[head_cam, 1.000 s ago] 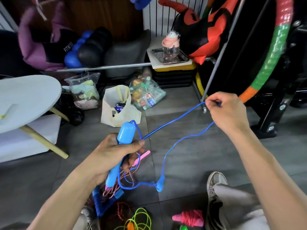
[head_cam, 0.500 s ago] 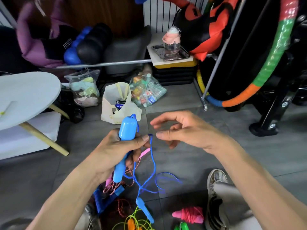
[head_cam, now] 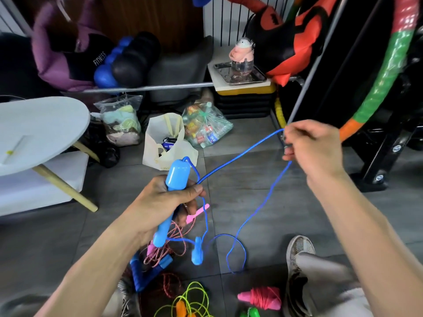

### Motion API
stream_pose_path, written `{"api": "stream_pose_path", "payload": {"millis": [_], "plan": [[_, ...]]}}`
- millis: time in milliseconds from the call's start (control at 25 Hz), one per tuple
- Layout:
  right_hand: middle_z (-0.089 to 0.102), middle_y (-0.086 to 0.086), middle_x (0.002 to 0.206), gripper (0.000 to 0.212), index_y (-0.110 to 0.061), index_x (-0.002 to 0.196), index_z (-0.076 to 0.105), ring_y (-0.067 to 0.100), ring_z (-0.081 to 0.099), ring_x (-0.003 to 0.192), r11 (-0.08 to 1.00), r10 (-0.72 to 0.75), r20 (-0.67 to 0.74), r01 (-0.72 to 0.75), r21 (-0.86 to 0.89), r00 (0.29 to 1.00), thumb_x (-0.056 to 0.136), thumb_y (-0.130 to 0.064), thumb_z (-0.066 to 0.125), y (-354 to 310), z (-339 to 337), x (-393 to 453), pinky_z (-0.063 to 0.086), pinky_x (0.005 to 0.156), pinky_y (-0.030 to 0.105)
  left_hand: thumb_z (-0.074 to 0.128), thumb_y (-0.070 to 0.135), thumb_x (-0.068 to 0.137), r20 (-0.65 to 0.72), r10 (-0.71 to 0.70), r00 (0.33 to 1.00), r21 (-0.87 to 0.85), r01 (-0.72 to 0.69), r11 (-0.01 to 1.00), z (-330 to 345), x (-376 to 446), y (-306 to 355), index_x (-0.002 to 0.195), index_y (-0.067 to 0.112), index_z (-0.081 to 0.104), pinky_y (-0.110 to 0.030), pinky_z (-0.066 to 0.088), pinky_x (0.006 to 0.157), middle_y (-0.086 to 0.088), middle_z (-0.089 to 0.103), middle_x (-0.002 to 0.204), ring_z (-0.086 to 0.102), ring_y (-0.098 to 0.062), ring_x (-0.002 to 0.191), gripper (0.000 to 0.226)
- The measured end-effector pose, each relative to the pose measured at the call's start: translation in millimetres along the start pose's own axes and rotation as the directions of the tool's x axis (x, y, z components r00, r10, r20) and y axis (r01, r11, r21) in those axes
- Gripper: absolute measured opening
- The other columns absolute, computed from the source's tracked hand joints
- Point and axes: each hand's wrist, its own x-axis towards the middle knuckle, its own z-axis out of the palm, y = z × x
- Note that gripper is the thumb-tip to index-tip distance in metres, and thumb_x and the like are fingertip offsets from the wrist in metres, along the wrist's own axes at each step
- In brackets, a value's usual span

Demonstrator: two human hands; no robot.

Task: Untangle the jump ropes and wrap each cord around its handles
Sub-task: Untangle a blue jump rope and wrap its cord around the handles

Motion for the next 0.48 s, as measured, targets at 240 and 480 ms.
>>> {"api": "stream_pose_path", "payload": {"millis": [240, 480], "plan": [[0.064, -0.012, 0.122, 0.048, -0.04, 0.117, 0.06, 0.02, 0.069, 0.069, 0.997, 0.011, 0.481, 0.029, -0.075, 0.877, 0.084, -0.004, 0.059, 0, 9, -29, 0.06, 0.067, 0.041, 0.064, 0.013, 0.088, 0.018, 0.061, 0.998, -0.096, -0.059, 0.994, 5, -2, 1, 0.082, 0.0, 0.07, -0.017, 0.024, 0.038, -0.01, 0.048, 0.048, 0.026, -0.012, 0.035, 0.016], [0.065, 0.008, 0.072, 0.013, -0.009, 0.09, 0.068, 0.017, 0.063, 0.062, 0.993, 0.063, 0.81, 0.042, -0.108, 0.583, 0.091, 0.002, 0.062, -8, 26, -61, 0.059, 0.064, 0.035, 0.07, 0.024, 0.079, 0.046, 0.066, 0.997, -0.082, -0.062, 0.995, 12, -1, 1, 0.076, 0.003, 0.071, -0.019, 0.029, 0.039, -0.011, 0.05, 0.05, 0.032, -0.016, 0.036, 0.022]]}}
